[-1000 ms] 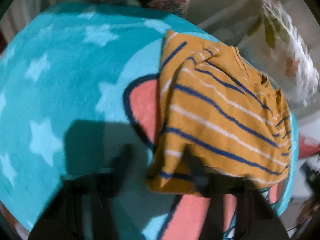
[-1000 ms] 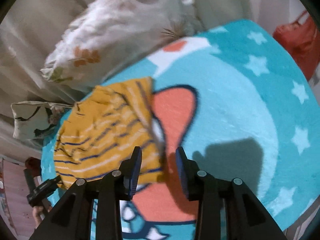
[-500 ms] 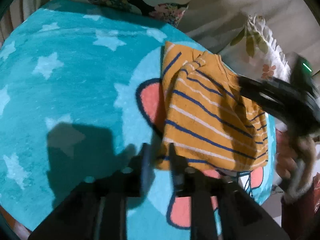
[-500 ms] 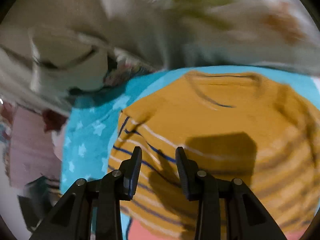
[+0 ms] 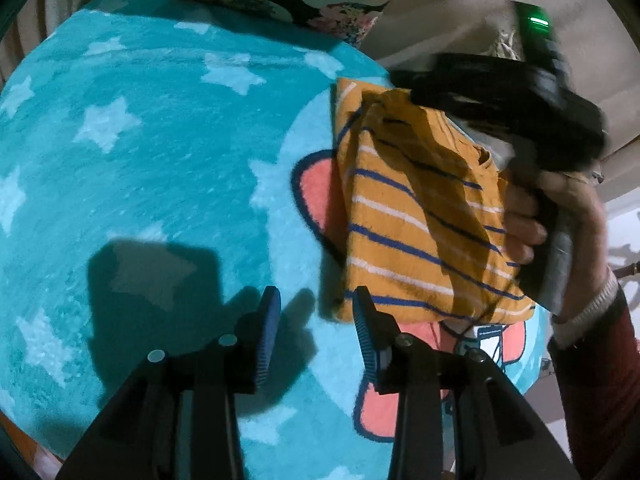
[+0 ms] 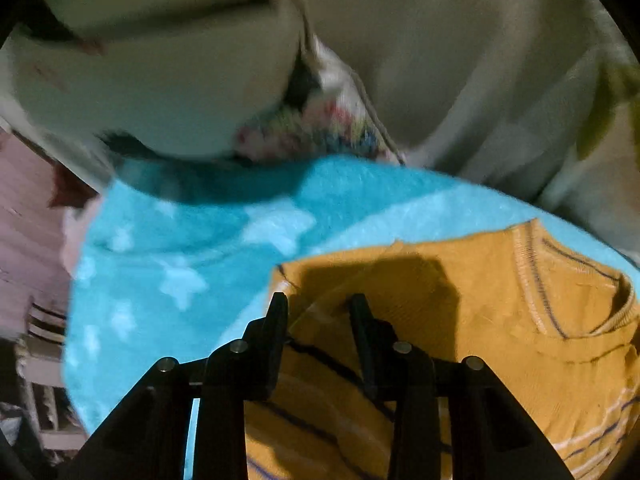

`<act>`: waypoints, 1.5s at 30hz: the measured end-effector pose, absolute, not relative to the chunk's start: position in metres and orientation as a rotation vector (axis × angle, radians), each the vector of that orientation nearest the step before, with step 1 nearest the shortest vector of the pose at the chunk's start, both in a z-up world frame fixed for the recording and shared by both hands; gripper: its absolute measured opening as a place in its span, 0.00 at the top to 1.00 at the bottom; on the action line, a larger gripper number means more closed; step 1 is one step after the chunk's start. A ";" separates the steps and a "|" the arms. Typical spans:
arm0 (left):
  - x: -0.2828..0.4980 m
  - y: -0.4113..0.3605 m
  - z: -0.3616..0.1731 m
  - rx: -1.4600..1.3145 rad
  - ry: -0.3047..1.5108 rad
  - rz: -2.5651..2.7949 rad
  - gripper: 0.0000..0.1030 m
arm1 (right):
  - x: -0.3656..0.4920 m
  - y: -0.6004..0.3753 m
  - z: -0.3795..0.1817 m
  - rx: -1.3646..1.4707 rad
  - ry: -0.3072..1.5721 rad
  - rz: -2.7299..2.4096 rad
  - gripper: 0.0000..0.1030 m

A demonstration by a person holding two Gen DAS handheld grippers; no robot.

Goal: Fold small clothes

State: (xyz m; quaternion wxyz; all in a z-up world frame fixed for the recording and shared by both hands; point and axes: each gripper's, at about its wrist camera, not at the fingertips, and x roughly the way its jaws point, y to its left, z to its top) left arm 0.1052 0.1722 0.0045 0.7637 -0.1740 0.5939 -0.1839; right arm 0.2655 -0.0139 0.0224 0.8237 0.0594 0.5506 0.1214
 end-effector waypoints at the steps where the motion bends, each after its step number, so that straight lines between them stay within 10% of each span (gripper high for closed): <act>1: 0.109 0.170 0.005 -0.374 1.288 -0.407 0.65 | 0.257 -0.026 0.037 0.133 1.132 0.246 0.65; 15: 0.117 0.164 0.011 -0.349 1.277 -0.448 0.60 | 0.196 -0.238 0.030 -0.144 1.223 -0.252 0.44; 16: 0.117 0.163 0.011 -0.351 1.283 -0.451 0.60 | 0.202 -0.234 0.025 -0.135 1.230 -0.241 0.46; 18: 0.117 0.161 0.009 -0.348 1.289 -0.447 0.60 | 0.207 -0.242 0.020 -0.055 1.245 -0.214 0.90; 25: 0.114 0.156 0.005 -0.344 1.303 -0.447 0.60 | 0.225 -0.305 0.022 0.065 1.210 -0.466 0.97; 37: 0.119 0.146 0.003 -0.337 1.298 -0.447 0.55 | 0.159 -0.315 0.086 0.320 1.098 -0.369 0.80; 45: 0.104 0.132 0.005 -0.299 1.300 -0.401 0.55 | 0.108 -0.288 0.031 0.398 1.250 -0.224 0.64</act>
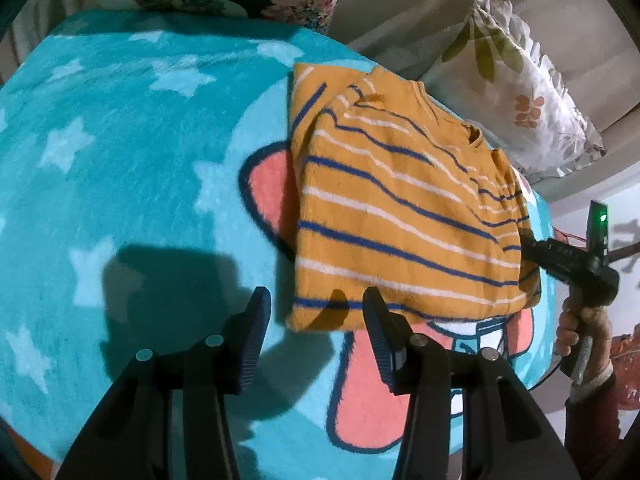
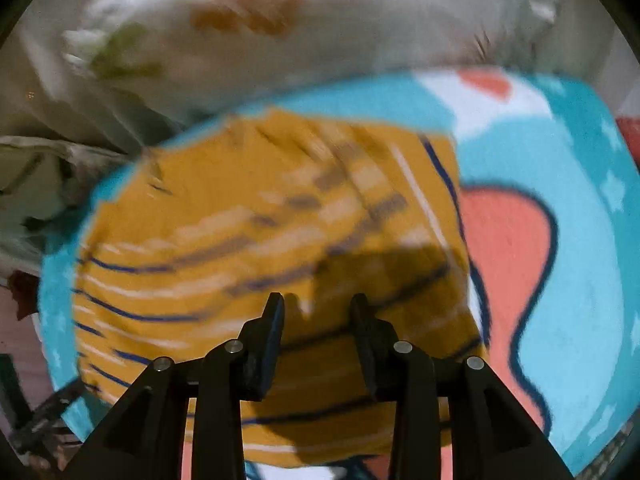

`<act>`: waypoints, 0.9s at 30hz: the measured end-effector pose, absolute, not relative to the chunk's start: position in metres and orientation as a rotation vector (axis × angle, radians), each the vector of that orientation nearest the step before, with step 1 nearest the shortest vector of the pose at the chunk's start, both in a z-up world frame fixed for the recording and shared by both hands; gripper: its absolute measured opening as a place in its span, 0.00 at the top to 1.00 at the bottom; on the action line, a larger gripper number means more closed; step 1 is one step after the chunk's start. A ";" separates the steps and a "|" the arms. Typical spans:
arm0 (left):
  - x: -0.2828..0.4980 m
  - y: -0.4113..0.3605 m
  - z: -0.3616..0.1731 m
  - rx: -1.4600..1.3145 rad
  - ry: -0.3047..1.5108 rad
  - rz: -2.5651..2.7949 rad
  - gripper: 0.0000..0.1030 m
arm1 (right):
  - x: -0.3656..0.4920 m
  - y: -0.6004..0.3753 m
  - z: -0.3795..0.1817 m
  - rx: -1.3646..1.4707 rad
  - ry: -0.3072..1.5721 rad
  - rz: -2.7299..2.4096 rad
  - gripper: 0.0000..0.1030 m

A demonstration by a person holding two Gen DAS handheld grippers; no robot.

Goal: Fold small clothes

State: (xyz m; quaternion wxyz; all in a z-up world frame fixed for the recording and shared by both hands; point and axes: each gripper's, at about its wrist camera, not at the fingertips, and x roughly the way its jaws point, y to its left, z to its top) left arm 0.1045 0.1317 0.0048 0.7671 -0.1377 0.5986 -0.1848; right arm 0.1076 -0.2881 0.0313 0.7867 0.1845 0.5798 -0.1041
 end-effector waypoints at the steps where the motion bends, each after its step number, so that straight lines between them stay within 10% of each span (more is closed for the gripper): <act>1: 0.100 0.133 0.005 -0.297 1.299 -0.380 0.54 | 0.103 -0.300 0.025 0.425 1.250 -0.239 0.66; 27: -0.023 0.022 0.051 -0.129 1.163 -0.235 0.45 | -0.025 -0.289 0.069 0.182 1.081 -0.155 0.48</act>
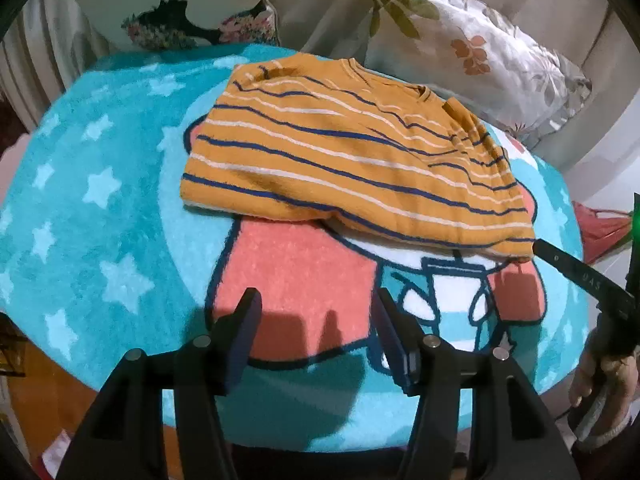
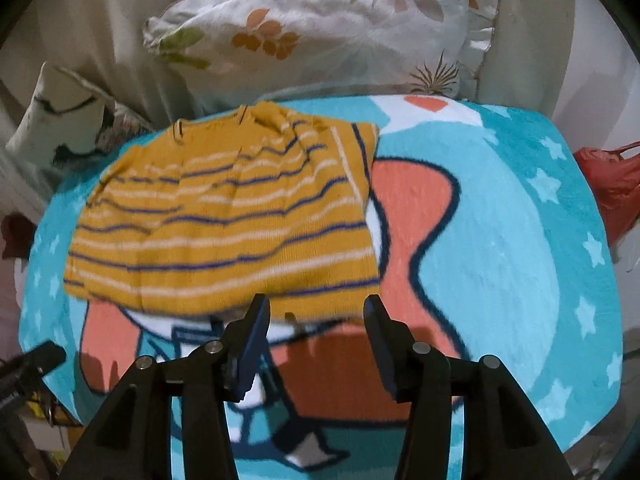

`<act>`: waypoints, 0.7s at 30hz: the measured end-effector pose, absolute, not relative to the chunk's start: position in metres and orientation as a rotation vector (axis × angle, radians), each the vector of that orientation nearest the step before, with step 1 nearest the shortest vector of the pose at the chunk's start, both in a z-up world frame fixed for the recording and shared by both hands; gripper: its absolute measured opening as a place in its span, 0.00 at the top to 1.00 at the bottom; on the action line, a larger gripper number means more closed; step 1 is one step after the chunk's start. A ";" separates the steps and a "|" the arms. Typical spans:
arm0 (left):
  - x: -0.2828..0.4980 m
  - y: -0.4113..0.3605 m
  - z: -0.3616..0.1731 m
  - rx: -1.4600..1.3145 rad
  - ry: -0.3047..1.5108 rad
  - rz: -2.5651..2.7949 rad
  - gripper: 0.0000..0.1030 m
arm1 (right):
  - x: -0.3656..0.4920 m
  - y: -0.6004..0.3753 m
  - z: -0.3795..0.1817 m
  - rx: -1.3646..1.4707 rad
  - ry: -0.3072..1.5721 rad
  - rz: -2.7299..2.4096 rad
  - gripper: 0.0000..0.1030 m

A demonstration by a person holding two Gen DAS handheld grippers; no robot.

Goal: Fold small clothes

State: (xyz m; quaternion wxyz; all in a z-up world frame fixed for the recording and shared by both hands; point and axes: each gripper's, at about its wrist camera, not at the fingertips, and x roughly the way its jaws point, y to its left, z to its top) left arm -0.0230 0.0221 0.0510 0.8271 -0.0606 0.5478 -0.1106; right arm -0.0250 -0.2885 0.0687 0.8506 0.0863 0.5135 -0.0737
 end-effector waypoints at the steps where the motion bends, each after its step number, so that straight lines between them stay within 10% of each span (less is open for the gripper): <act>1: -0.024 0.021 0.053 -0.114 1.154 -0.227 0.44 | -0.028 -0.289 0.067 0.183 1.086 -0.151 0.48; 21: -0.006 0.034 0.050 -0.083 1.160 -0.186 0.39 | -0.025 -0.273 0.068 0.177 1.087 -0.130 0.44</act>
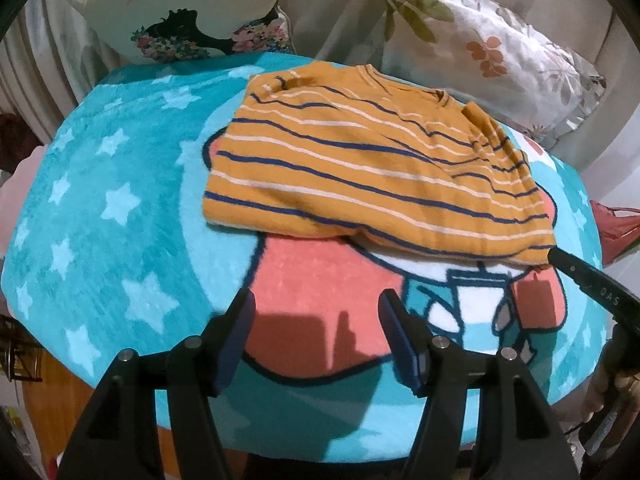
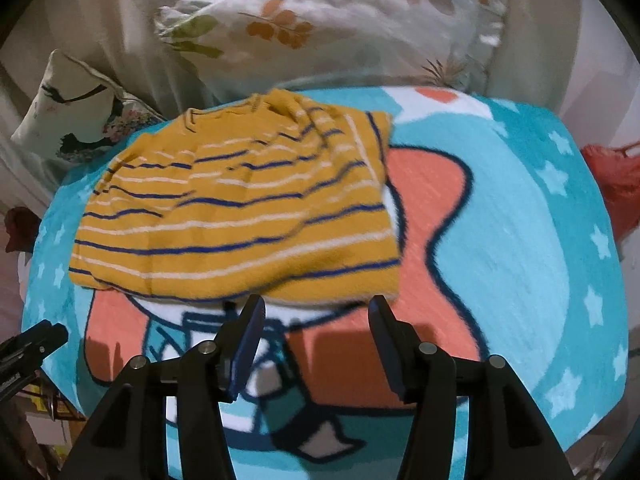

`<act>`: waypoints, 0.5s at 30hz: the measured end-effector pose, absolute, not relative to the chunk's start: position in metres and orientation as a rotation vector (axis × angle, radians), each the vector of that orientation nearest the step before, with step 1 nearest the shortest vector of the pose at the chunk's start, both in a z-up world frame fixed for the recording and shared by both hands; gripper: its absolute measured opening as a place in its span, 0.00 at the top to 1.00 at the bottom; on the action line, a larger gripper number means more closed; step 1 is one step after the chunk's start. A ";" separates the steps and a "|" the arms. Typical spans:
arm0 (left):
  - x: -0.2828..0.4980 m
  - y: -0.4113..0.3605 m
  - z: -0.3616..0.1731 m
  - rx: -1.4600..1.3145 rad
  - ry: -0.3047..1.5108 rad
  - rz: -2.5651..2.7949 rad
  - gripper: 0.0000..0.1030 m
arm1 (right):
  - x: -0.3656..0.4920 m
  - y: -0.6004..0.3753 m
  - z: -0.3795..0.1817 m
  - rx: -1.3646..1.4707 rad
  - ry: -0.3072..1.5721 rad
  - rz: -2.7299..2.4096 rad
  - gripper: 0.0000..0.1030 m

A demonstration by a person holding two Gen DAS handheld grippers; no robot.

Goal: Fold small clothes

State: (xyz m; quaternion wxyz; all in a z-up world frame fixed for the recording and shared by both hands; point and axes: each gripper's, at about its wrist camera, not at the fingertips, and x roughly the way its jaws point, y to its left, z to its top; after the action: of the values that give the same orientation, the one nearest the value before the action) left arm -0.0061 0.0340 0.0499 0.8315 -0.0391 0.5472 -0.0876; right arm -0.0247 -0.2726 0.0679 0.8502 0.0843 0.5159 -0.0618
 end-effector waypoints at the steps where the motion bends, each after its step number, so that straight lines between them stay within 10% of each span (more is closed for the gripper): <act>1: -0.003 0.038 0.049 -0.084 1.164 -0.183 0.39 | -0.022 -0.268 0.070 0.172 1.083 -0.126 0.44; 15: 0.052 0.144 0.018 -0.246 1.241 -0.059 0.37 | 0.031 -0.162 0.070 0.099 1.110 0.061 0.42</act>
State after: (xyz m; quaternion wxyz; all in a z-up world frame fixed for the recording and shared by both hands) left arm 0.0524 0.1443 0.0178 0.8061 -0.1148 0.5800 -0.0275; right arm 0.0310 -0.1625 0.0696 0.8483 0.0472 0.5266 0.0290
